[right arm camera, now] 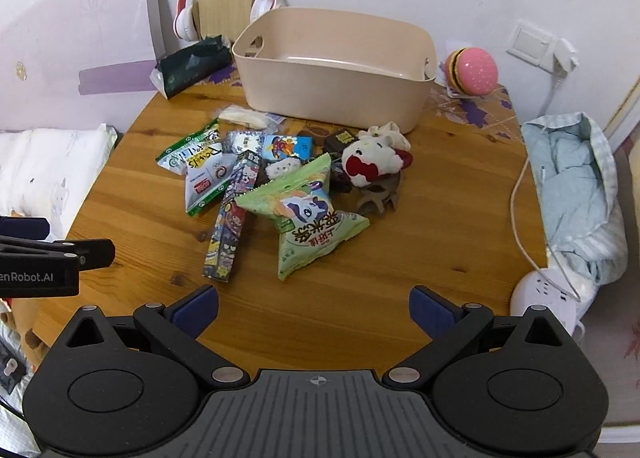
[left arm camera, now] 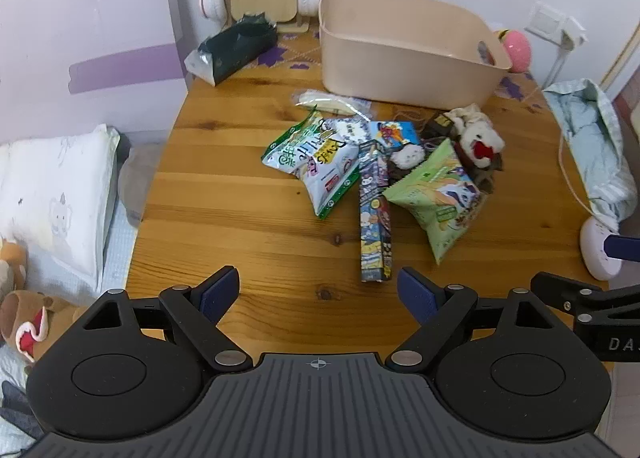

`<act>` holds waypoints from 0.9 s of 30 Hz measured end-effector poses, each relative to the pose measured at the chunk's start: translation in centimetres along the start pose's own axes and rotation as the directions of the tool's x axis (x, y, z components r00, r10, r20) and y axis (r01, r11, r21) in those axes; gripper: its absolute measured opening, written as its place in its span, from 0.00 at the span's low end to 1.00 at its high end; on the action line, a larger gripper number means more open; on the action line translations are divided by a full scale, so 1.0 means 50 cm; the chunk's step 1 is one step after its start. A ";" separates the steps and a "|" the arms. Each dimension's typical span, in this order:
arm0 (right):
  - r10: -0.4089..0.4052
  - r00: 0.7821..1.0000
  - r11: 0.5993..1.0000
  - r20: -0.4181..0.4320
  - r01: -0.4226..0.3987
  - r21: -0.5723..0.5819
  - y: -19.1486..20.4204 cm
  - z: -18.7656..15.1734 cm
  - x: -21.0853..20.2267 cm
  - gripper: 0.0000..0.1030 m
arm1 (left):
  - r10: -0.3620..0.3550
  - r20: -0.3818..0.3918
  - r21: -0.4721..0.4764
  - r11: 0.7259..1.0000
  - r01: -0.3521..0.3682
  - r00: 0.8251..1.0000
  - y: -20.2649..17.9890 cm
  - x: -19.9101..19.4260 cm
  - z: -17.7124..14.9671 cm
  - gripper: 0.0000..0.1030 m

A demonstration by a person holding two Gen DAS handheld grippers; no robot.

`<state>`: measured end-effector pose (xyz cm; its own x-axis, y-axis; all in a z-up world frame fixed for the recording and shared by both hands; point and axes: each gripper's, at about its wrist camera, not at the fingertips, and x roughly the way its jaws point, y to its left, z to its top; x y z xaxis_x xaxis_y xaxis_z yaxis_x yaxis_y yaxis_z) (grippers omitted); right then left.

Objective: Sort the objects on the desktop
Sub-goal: 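Grasp the tall cartoon candy box with the left tool while the right tool grasps the green snack bag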

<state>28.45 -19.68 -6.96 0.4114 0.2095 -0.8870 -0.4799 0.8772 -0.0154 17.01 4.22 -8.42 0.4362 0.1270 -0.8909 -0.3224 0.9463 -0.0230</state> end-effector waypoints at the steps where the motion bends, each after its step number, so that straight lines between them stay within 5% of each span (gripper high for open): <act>1: 0.006 1.000 1.000 -0.002 -0.006 0.001 -0.002 0.005 0.009 1.00 | 0.006 -0.008 -0.003 1.000 -0.007 1.000 -0.001 0.011 0.004 0.85; 26: 0.112 0.993 0.961 0.026 -0.102 -0.256 -0.048 0.094 0.258 0.96 | 0.042 -0.139 -0.110 0.992 -0.058 0.989 -0.054 0.253 0.072 0.85; 27: 0.125 0.992 0.959 0.016 -0.117 -0.259 -0.049 0.098 0.266 0.95 | 0.084 -0.150 -0.204 0.972 -0.114 0.985 -0.055 0.260 0.073 0.85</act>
<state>38.91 -16.95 -16.48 0.3604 0.3249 -0.8744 -0.7089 0.7047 -0.0304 26.62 4.38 -18.29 0.2764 0.1604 -0.9476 -0.5349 0.8448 -0.0131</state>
